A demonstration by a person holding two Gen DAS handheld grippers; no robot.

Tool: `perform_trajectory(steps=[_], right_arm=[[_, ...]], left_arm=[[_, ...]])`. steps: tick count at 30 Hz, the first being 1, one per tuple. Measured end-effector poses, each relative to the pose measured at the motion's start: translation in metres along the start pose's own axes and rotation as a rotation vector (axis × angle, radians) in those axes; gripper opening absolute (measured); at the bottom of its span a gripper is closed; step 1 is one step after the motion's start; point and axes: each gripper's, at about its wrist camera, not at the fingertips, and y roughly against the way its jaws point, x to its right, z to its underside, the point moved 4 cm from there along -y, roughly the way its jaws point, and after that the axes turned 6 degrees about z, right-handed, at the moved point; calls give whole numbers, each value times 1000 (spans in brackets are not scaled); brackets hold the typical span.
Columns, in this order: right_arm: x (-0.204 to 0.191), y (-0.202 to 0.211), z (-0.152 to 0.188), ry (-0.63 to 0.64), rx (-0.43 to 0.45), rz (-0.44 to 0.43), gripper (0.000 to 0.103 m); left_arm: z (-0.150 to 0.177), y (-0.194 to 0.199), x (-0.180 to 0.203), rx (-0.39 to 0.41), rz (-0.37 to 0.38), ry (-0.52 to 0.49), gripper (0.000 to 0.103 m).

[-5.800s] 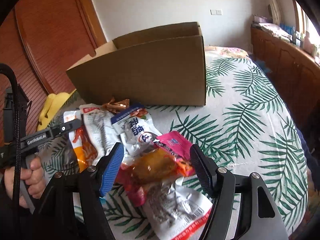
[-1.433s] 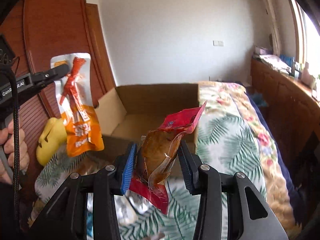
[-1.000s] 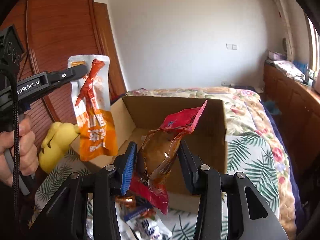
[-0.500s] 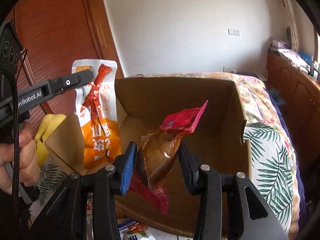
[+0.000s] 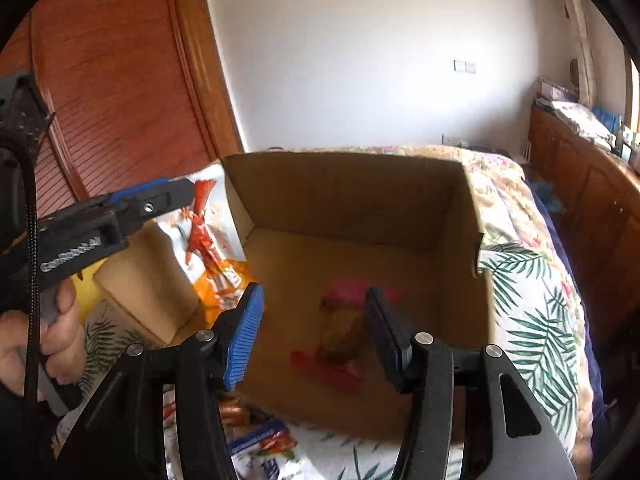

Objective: Organize snacks
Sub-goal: 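Open both grippers to drop the packets into the box, then grasp clear grain-bar bag with left gripper while right gripper grasps white pouch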

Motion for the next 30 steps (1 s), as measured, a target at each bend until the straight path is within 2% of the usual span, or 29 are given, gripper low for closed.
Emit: perform_trajectory(steps=[6,12,14,20,30], right_arm=[[-5,44,24,43,10,6,54],[-9,78,70,49,-9,3,54],[-9,85,85,46,-16,8,54],[-5,94,125,47,-48,27,56],[-3,96,179,65,-130,42,57]], left_arm=[[4,31,3,21,5,-19,41],[21,58,0,26,3,-25,53],[27,65,-1,27,4,-28,68],[61,77,-6,-4,-1,-39,69],[132,69,-19,-135,-23,-23,69]])
